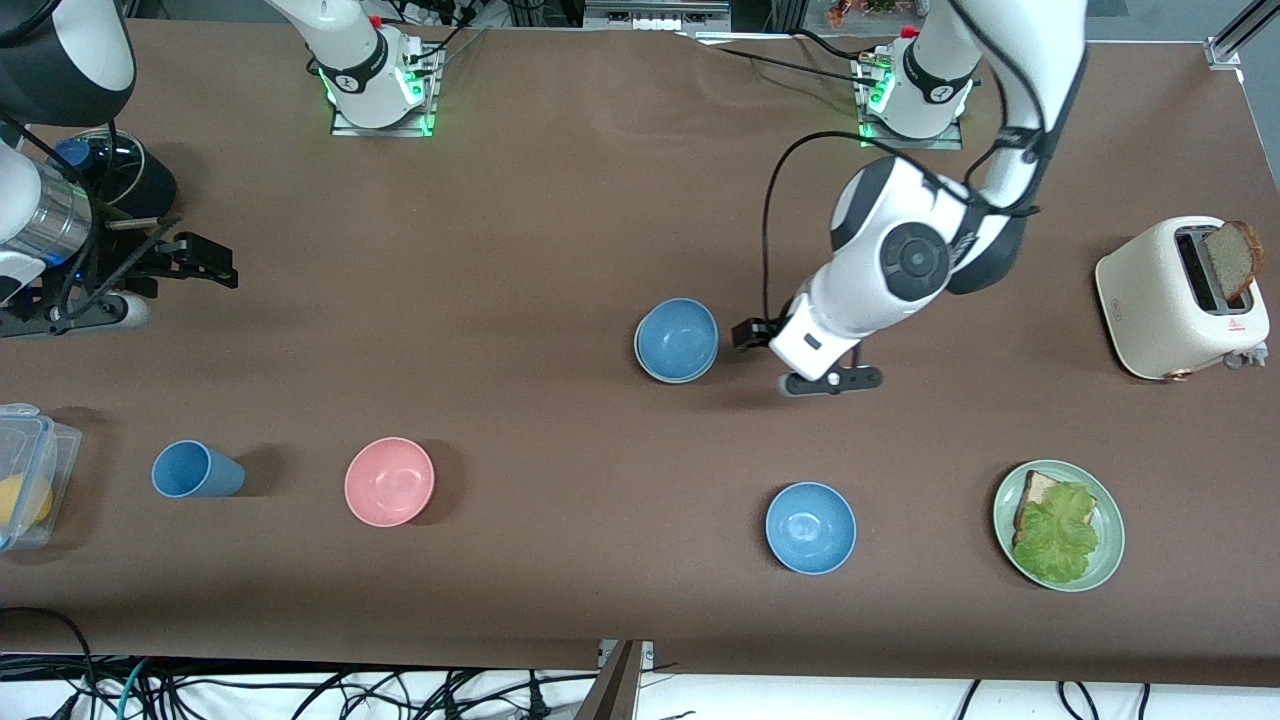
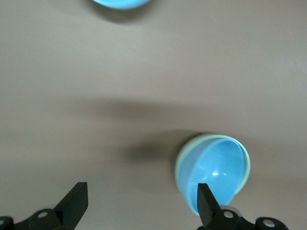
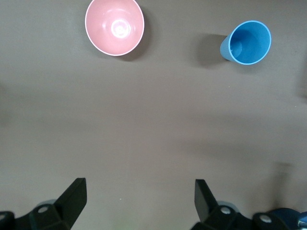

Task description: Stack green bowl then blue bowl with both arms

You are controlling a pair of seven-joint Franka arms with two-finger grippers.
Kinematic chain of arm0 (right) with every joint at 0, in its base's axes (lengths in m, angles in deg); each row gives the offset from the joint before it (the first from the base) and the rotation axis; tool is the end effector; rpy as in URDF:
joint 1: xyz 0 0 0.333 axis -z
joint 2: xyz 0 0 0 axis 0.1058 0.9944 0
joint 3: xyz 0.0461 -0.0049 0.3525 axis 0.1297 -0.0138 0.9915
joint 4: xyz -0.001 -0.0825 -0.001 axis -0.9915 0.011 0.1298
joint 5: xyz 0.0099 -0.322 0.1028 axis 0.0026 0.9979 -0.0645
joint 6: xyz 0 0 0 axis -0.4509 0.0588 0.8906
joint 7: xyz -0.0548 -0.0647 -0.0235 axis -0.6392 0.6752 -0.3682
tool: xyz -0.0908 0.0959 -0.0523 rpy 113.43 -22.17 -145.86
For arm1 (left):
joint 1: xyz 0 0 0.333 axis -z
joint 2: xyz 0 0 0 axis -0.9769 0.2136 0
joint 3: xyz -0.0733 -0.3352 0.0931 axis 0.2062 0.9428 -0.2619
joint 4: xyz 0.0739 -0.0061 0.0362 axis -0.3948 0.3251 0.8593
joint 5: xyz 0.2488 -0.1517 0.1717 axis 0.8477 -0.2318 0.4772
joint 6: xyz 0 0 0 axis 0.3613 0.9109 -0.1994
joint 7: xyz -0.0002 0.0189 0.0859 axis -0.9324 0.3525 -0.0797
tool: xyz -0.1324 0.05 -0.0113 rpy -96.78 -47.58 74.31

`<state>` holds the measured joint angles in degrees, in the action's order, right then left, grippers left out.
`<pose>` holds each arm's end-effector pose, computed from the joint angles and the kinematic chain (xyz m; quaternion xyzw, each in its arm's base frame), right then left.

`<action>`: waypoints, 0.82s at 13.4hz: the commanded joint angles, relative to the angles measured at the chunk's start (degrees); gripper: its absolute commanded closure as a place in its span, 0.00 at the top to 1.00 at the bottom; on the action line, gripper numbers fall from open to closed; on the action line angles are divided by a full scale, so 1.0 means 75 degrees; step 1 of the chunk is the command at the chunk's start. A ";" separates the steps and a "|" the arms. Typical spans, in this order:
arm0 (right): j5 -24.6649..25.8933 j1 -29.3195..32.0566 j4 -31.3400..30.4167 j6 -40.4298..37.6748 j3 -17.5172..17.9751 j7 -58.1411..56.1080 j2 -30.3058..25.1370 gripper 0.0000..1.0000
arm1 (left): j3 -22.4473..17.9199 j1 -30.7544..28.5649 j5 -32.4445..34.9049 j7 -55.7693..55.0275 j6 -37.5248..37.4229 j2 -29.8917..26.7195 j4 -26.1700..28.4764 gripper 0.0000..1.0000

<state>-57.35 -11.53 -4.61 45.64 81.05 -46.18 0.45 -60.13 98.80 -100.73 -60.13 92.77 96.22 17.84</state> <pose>0.5377 0.0242 0.5581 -0.9963 -0.0637 0.0569 0.0118 0.5570 -0.2628 0.4008 0.9901 0.0979 -0.0622 0.0795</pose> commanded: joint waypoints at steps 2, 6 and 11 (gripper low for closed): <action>0.0054 0.0049 0.0011 -0.0088 0.0029 -0.0116 -0.0028 0.99 | -0.1026 -0.0157 0.0243 -0.0316 -0.1111 -0.0532 -0.0507 1.00; 0.0054 0.0060 0.0011 -0.0088 0.0017 -0.0116 -0.0028 0.99 | -0.1463 -0.0906 0.0255 0.0022 -0.1535 -0.0978 -0.0661 1.00; 0.0054 0.0084 0.0011 -0.0088 0.0017 -0.0116 -0.0016 0.99 | -0.1510 -0.1505 0.0442 0.0715 -0.2517 -0.1271 -0.1000 1.00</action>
<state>-57.35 -11.48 -4.62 45.62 81.02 -46.18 0.46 -71.90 88.38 -99.16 -56.06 77.59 87.80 11.96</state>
